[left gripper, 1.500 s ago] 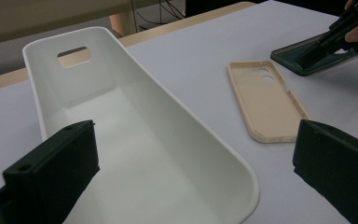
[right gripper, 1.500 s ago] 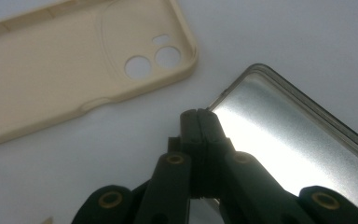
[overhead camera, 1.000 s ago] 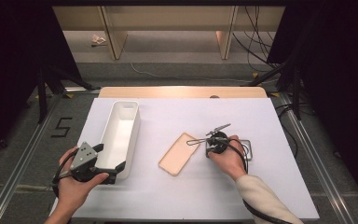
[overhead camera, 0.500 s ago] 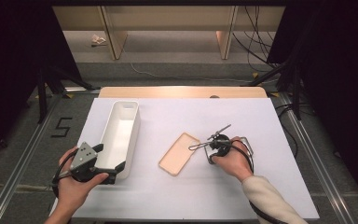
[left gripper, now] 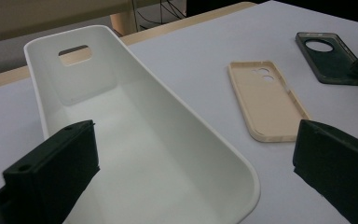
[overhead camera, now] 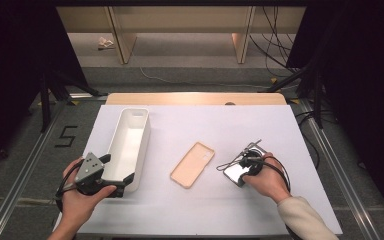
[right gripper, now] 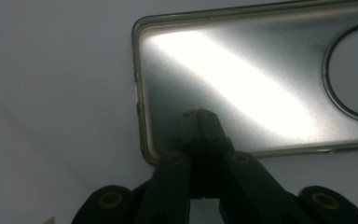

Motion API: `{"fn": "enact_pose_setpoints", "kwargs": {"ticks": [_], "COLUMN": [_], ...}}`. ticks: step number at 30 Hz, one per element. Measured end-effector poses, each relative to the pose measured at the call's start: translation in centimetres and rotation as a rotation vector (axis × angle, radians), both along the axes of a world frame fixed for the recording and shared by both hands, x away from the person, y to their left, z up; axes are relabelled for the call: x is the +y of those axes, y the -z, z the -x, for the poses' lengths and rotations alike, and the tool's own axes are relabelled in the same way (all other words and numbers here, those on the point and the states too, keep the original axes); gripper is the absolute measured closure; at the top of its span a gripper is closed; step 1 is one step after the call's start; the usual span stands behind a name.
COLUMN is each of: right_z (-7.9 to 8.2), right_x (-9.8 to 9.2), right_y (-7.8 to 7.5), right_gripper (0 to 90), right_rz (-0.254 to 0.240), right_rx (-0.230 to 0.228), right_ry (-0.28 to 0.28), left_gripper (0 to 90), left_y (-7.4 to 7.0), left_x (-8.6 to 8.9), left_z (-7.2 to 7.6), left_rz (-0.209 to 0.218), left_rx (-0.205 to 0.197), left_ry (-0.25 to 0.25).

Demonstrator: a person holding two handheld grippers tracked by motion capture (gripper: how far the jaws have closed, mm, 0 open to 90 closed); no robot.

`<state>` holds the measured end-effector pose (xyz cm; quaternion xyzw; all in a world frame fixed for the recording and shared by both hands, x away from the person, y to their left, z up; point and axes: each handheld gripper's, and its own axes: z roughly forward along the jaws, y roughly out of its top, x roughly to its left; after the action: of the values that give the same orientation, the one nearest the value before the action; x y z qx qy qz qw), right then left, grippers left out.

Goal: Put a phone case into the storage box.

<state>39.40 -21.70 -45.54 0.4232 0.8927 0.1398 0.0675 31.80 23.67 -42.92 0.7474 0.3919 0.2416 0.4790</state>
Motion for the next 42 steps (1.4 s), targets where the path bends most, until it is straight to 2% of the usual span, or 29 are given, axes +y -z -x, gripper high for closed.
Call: {"fn": "enact_pose_setpoints", "kwargs": {"ticks": [4,10,15,35,42], "right_z": [0.5,0.9,1.1,1.1,1.1], "right_x": [-1.5,-3.5,-4.3,-4.8,-5.0], "right_y": [-0.1,-0.2,-0.3,-0.3,-0.3], "right_gripper": [90.0,90.0,90.0,90.0,90.0], "right_rz": [0.031,0.047,0.049,0.079,0.067], "right_rx": [-0.007,-0.021,-0.025,-0.038,-0.044], "right_ry": [0.019,0.050,0.064,0.057,0.056], "left_gripper": [0.0,0.0,0.0,0.0,0.0], "left_y": [0.0,0.0,0.0,0.1,0.1], "left_x": [0.0,0.0,0.0,0.0,-0.1], "left_z": [0.0,0.0,0.0,-0.1,0.0], "left_rz": [0.000,0.000,0.000,0.000,-0.002], "left_rx": [0.001,0.001,0.001,0.001,0.001], "left_ry": [-0.001,-0.001,-0.001,0.000,0.002]}}
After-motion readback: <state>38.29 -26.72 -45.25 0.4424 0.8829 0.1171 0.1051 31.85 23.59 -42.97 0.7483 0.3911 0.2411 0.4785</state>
